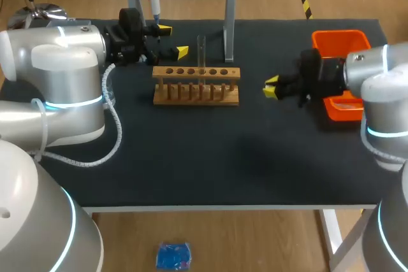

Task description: Invert the test tube, pick up the pipette, mount the tip to pipette, aspirate from beaker and dispense into the tube, eject the tip, return the pipette, and cap with the stopper.

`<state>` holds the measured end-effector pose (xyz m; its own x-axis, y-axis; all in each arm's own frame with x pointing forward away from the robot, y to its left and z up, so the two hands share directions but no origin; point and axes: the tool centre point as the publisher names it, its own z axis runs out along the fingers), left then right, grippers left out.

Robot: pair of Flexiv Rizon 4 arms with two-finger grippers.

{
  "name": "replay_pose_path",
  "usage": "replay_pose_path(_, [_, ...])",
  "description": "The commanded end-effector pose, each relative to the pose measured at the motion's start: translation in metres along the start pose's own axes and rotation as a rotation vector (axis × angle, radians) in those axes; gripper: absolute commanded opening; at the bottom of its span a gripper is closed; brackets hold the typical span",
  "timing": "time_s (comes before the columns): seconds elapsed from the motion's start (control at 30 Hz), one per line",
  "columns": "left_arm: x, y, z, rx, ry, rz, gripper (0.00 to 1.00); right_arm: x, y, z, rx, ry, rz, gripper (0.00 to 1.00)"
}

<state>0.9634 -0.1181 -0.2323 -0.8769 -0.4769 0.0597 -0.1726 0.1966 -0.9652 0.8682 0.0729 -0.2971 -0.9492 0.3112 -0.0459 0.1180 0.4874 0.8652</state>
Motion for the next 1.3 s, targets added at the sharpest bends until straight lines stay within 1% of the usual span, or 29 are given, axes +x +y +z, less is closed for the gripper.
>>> replay_pose_path(0.03, [0.001, 0.002, 0.002, 0.007, -0.007, 0.002, 1.0, -0.008, 0.031, -0.012, 0.018, 0.035, -0.011, 0.0])
replay_pose_path(0.1, [0.001, 0.002, 0.002, 0.007, -0.007, 0.002, 1.0, -0.012, 0.043, -0.01, 0.016, 0.053, -0.012, 0.0])
replay_pose_path(0.27, [0.001, 0.002, 0.002, 0.007, -0.007, 0.002, 1.0, -0.018, 0.068, -0.002, 0.025, 0.055, -0.043, 0.0])
replay_pose_path(0.37, [0.001, 0.002, 0.002, 0.007, -0.007, 0.002, 1.0, -0.024, 0.083, 0.005, 0.024, 0.067, -0.057, 0.0])
replay_pose_path(0.47, [0.001, 0.002, 0.002, 0.007, -0.007, 0.002, 1.0, -0.027, 0.096, 0.013, 0.019, 0.1, -0.053, 0.0])
replay_pose_path(0.6, [0.001, 0.002, 0.002, 0.007, -0.007, 0.002, 1.0, -0.032, 0.111, 0.026, 0.015, 0.119, -0.092, 0.0])
replay_pose_path(0.77, [0.001, 0.002, 0.002, 0.007, -0.007, 0.002, 1.0, -0.037, 0.124, 0.041, 0.006, 0.135, -0.131, 0.0])
replay_pose_path(0.93, [0.001, 0.002, 0.002, 0.007, -0.007, 0.002, 1.0, -0.047, 0.133, 0.057, 0.001, 0.142, -0.139, 0.0])
replay_pose_path(1.3, [0.001, 0.002, 0.002, 0.007, -0.007, 0.002, 1.0, -0.055, 0.152, 0.088, 0.006, 0.162, -0.156, 0.0])
